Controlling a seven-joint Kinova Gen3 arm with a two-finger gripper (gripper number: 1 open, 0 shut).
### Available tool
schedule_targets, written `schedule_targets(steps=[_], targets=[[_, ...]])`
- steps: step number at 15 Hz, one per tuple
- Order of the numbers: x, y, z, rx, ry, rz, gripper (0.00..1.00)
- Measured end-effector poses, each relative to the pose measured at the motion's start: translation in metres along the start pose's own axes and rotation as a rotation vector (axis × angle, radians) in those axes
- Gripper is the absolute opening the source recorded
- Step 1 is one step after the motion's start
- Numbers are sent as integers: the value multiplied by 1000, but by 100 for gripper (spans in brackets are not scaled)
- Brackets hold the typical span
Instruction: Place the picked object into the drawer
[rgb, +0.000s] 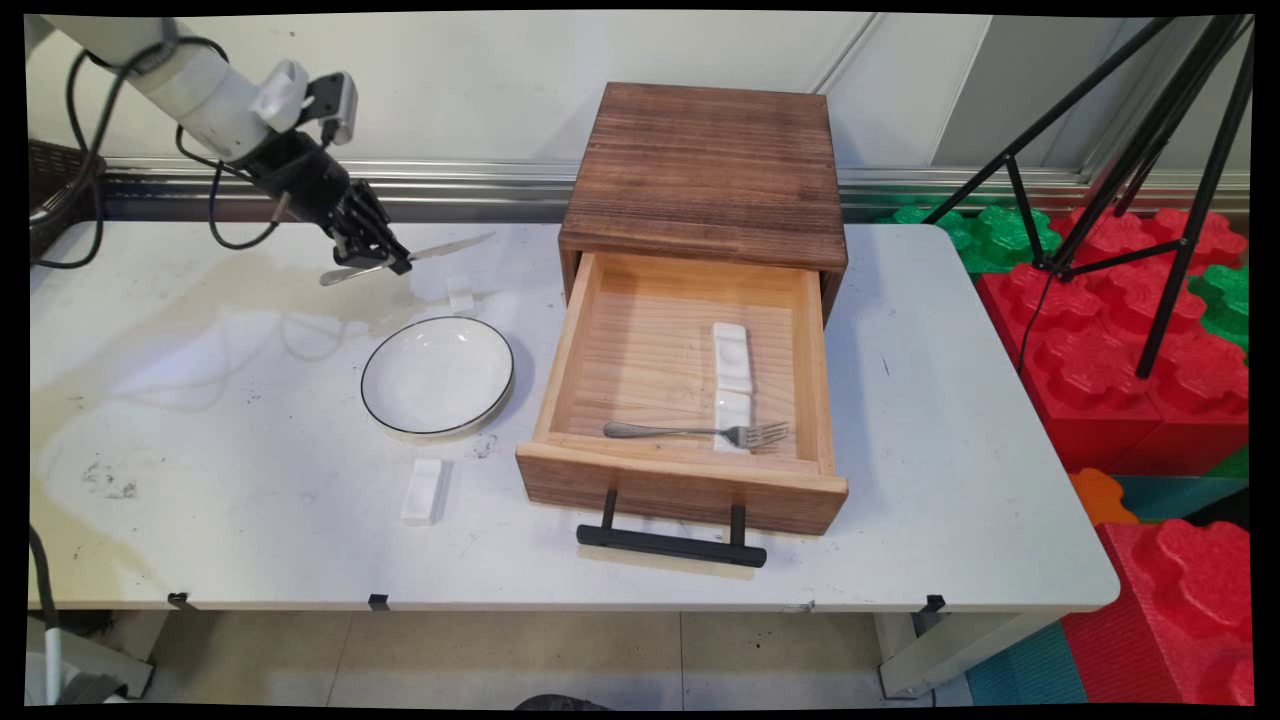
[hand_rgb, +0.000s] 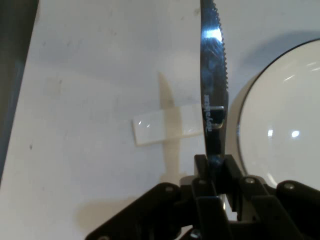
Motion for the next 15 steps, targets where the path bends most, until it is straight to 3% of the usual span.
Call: schedule_targets(steps=[6,15], targets=[[19,15,-28,-13,59,64,0],[76,47,-64,-46,181,142,0]])
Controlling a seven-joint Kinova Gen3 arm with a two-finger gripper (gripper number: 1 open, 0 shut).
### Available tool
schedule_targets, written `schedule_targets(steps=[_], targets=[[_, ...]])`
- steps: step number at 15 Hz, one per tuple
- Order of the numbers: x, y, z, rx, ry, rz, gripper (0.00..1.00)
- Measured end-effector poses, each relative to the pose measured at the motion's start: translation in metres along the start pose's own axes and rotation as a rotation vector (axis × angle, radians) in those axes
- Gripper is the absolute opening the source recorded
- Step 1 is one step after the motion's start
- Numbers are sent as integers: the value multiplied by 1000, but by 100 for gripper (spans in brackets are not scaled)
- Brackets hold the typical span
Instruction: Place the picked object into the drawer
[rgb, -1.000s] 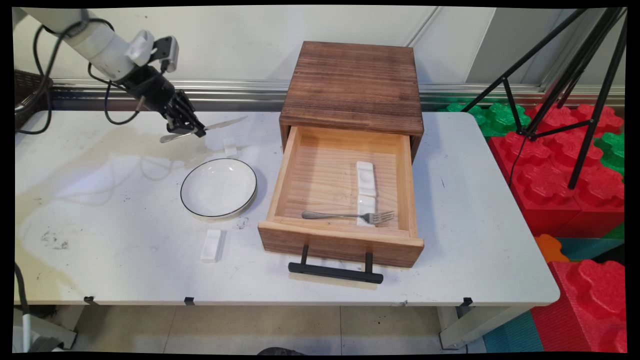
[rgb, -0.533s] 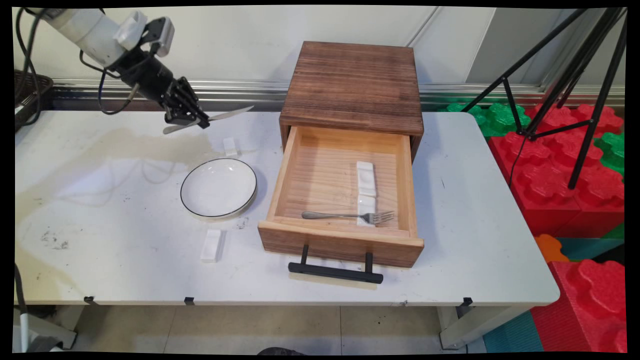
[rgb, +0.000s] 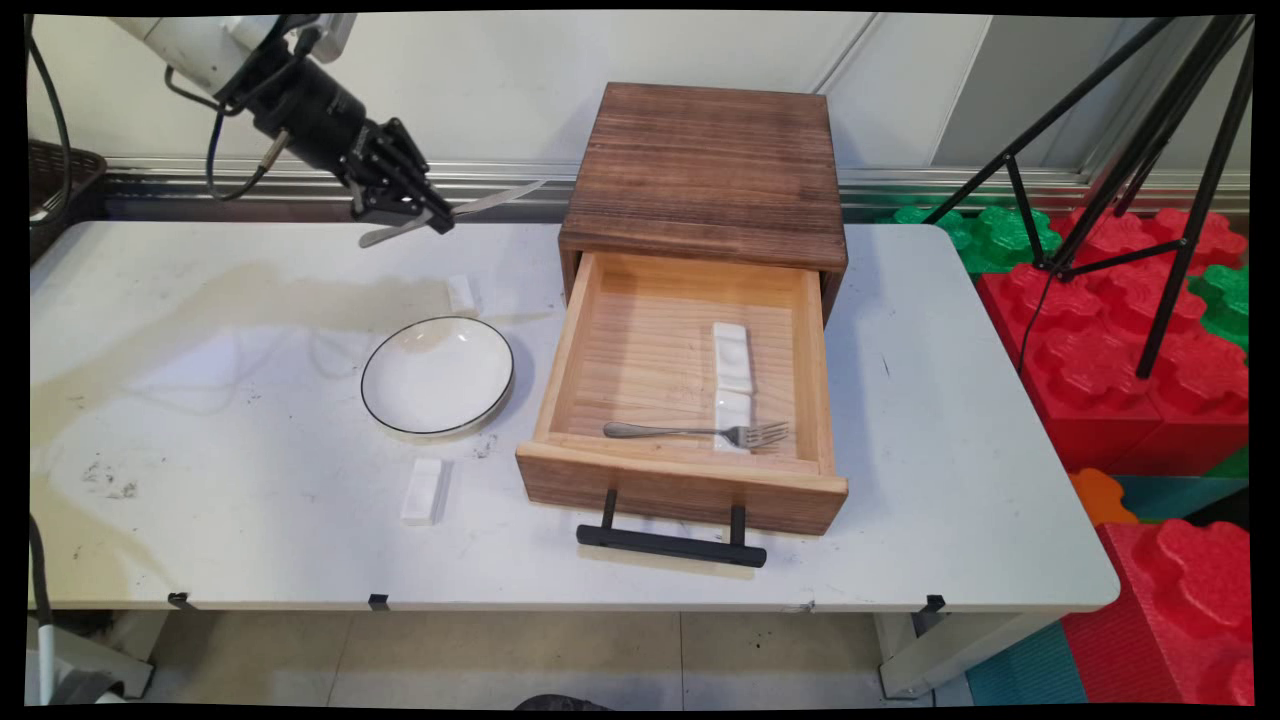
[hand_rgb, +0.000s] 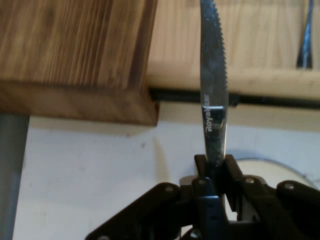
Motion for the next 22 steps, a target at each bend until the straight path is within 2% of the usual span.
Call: schedule_targets(steps=[6,10,15,22], targets=[[46,16,12,-20,69,2,0],[73,25,29,-26,94,-3,0],[98,34,56,-34,105,-5,0],[130,42,109,-47,96,-25,0]])
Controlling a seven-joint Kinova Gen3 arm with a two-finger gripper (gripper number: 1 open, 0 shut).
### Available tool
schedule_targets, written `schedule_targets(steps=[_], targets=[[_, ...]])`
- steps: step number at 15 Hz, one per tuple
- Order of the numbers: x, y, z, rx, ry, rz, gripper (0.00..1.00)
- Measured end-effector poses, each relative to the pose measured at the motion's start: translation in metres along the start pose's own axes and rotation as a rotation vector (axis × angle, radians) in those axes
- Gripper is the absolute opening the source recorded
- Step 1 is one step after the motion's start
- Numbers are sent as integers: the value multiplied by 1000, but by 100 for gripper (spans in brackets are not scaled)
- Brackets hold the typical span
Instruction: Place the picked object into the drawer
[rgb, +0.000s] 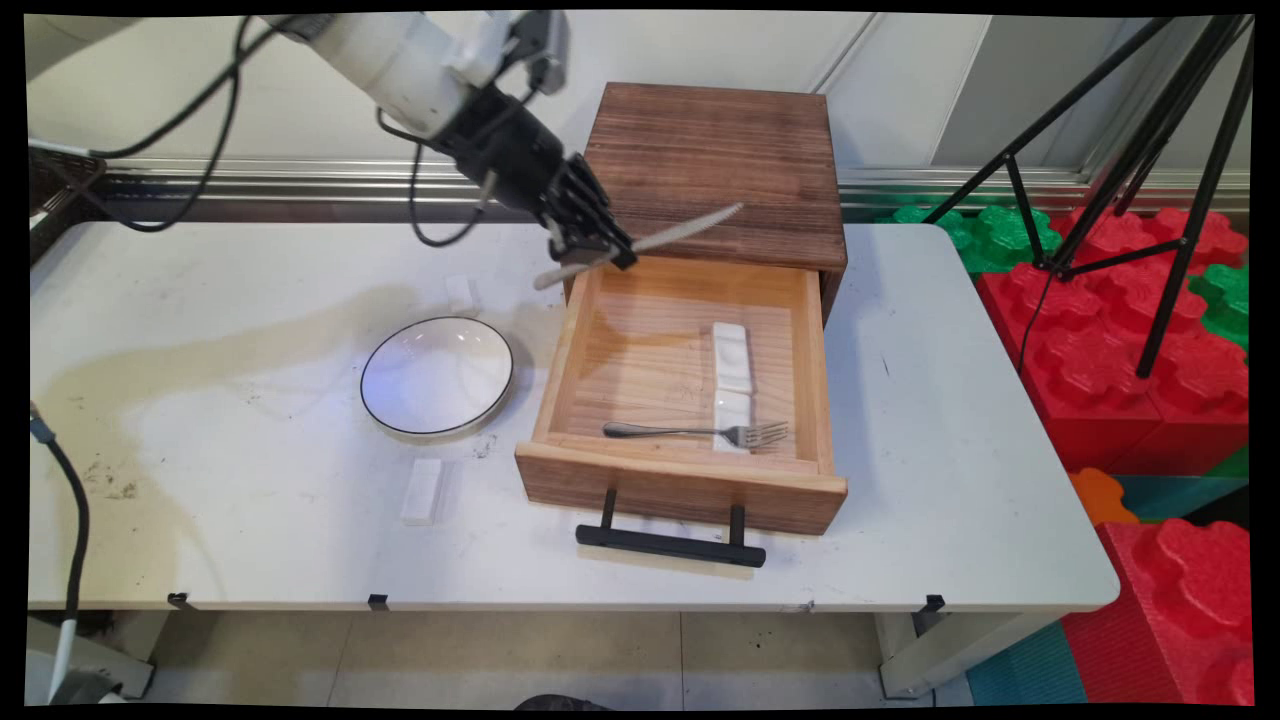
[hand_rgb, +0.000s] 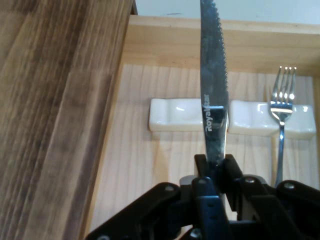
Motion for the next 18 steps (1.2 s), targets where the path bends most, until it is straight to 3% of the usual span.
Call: schedule_targets(steps=[7,18], targets=[[12,2,59,-18,-40,-15,0],[10,3,125,-48,-98,0,0]])
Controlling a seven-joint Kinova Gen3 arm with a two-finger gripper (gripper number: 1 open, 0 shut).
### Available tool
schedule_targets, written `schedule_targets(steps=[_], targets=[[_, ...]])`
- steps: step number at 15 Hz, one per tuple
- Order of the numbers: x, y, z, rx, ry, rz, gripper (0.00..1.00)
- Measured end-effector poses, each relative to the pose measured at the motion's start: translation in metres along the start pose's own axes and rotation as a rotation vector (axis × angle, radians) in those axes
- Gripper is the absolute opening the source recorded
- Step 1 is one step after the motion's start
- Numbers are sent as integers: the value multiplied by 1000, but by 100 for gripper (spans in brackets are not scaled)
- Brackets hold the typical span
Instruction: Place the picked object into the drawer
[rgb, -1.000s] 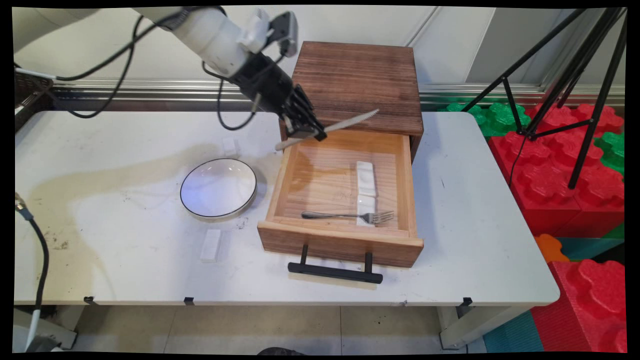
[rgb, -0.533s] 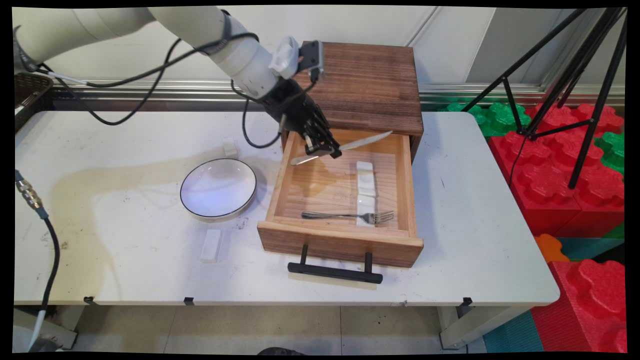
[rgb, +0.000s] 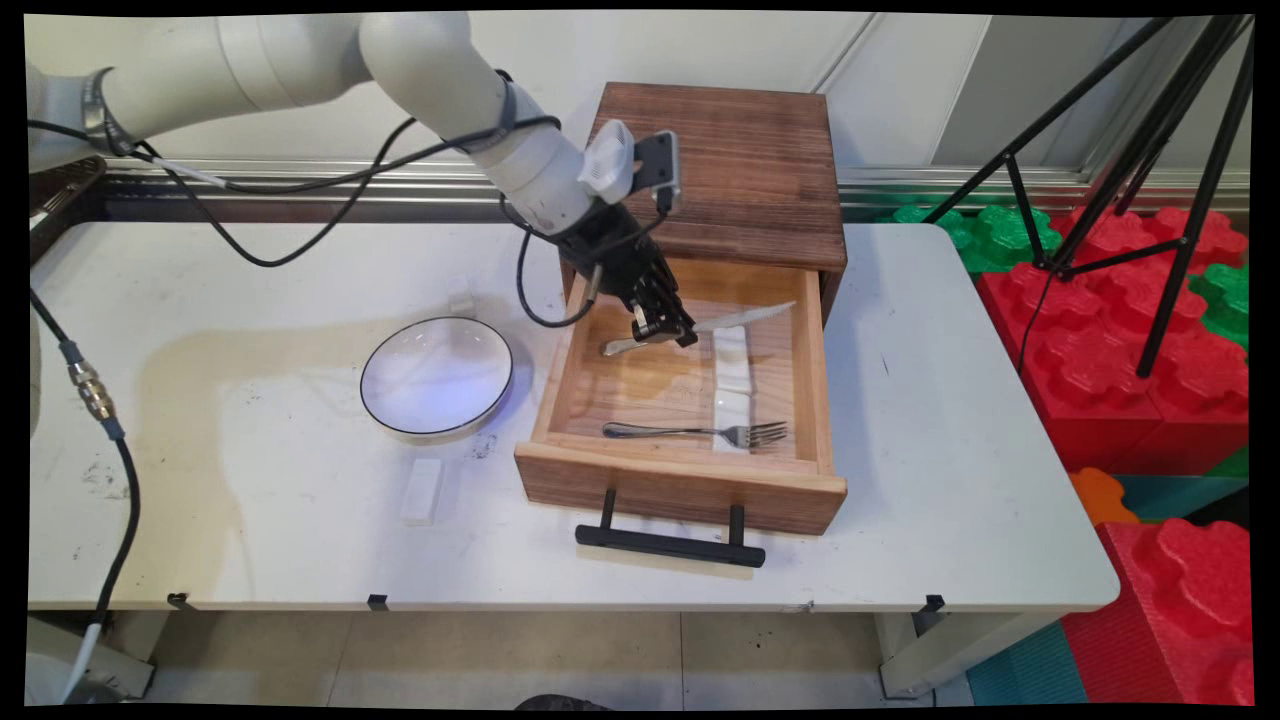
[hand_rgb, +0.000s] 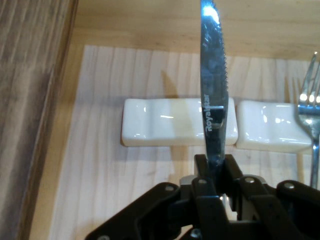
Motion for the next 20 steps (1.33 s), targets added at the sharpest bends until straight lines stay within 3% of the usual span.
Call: schedule_targets(steps=[14,15,20], targets=[[-7,-9,38,-2,-37,35,0],[-7,-10,39,-3,-37,38,100],[-6,-12,41,-7,-36,47,100]])
